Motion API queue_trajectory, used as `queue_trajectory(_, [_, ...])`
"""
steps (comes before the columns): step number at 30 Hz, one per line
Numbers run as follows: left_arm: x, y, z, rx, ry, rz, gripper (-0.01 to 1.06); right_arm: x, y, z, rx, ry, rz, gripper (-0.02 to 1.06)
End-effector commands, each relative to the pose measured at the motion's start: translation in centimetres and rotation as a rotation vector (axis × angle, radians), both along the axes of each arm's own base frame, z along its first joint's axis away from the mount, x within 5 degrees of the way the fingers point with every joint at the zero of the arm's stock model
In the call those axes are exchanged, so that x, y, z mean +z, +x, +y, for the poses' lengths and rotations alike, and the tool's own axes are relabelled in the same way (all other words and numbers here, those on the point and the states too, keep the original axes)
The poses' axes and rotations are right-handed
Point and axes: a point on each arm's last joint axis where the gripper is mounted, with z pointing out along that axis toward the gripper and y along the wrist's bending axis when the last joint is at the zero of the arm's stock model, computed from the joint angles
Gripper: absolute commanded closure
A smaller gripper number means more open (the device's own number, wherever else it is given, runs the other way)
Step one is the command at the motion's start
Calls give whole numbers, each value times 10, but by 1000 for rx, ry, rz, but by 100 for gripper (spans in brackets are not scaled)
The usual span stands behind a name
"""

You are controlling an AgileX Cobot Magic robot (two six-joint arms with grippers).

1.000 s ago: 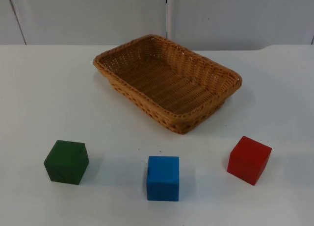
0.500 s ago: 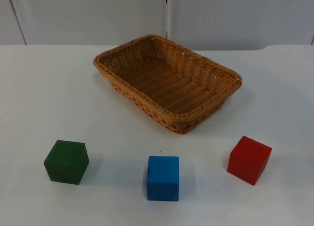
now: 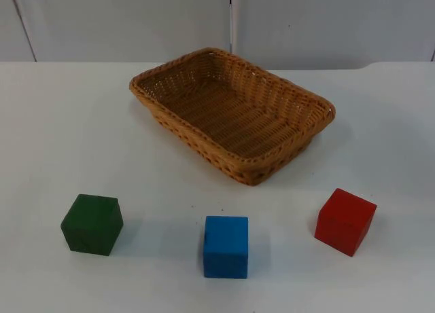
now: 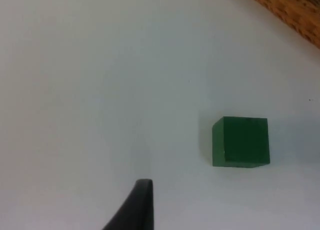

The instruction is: Pick up one cube with each hand and place exactly two cubes into the same basket, leaving the remaining cube outside.

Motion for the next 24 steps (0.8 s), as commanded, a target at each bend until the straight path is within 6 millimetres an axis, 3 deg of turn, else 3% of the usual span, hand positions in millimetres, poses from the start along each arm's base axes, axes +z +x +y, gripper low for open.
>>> queue_trajectory(1, [0, 5, 0, 3, -11, 4, 0, 4, 4, 9, 52, -3, -6, -1])
queue_trajectory(8, [-8, 26, -3, -6, -35, 69, 0, 0, 20, 63, 267, -39, -18, -1])
queue_trajectory(18, [-10, 51, -9, -55, -82, 99, 0, -33, 29, 163, 633, -247, 8, -1])
queue_trajectory(19, [-10, 51, -9, -55, -82, 99, 0, -33, 29, 163, 633, -247, 8, -1])
queue_trajectory(24, [-16, 61, -15, -86, -77, 133, 0, -48, 34, 205, 782, -314, -5, -1])
